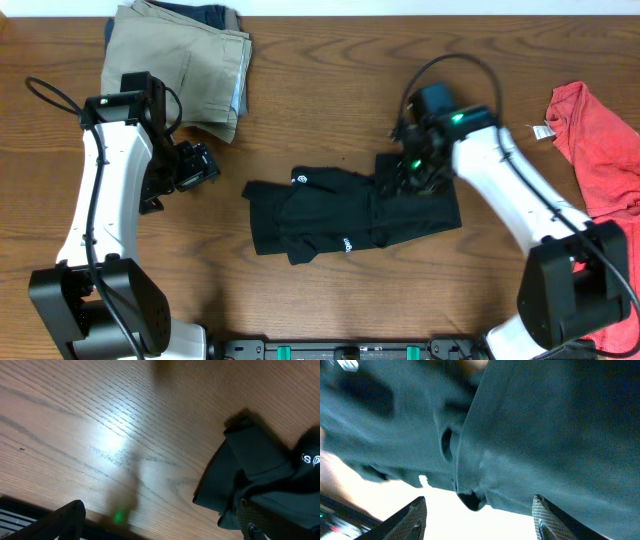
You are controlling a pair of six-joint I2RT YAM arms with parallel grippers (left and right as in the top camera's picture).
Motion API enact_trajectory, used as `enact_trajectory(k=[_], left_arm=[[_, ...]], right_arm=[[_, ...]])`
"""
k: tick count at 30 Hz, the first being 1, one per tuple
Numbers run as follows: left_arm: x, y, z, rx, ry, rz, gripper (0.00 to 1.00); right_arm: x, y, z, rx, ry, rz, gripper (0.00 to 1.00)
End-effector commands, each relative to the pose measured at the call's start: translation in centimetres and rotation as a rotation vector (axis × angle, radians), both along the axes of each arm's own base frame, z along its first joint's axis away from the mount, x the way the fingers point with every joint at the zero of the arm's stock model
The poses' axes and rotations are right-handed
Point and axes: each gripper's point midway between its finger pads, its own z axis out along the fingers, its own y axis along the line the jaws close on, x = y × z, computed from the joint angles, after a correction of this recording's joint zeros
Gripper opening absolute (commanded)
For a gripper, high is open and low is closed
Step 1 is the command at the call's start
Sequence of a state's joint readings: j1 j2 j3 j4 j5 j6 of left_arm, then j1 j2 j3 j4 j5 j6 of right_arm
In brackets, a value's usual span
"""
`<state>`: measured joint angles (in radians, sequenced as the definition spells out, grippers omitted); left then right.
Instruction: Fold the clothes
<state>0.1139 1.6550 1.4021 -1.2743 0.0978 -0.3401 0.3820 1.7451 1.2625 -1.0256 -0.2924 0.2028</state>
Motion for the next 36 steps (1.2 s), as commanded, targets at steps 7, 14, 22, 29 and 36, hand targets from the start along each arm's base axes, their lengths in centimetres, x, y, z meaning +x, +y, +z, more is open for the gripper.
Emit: enact_trajectory(k=[7, 14, 22, 29, 36], left_arm=[[-0.2, 0.0, -0.3, 0.000, 0.012, -0.008, 0.98], [-0.2, 0.0, -0.3, 0.000, 0.012, -0.008, 0.98], [-0.2, 0.0, -0.3, 0.000, 0.012, -0.008, 0.98], [-0.2, 0.0, -0.3, 0.000, 0.011, -0.008, 0.98], [-0.2, 0.0, -0.3, 0.000, 0.011, -0.008, 0.98]], right_arm=[[-2.2, 1.0, -3.3, -0.237, -0.106, 0.135, 0.53], [-1.5, 1.1, -3.3, -0.298, -0.167, 0.119, 0.45], [-1.3, 1.4, -4.0, -0.290, -0.165, 0.113, 0.38], [-1.6, 2.1, -4.4, -0.274, -0.154, 0.121, 0.15], [-1.8, 1.6, -3.7, -0.290, -0.125, 0.099, 0.01]])
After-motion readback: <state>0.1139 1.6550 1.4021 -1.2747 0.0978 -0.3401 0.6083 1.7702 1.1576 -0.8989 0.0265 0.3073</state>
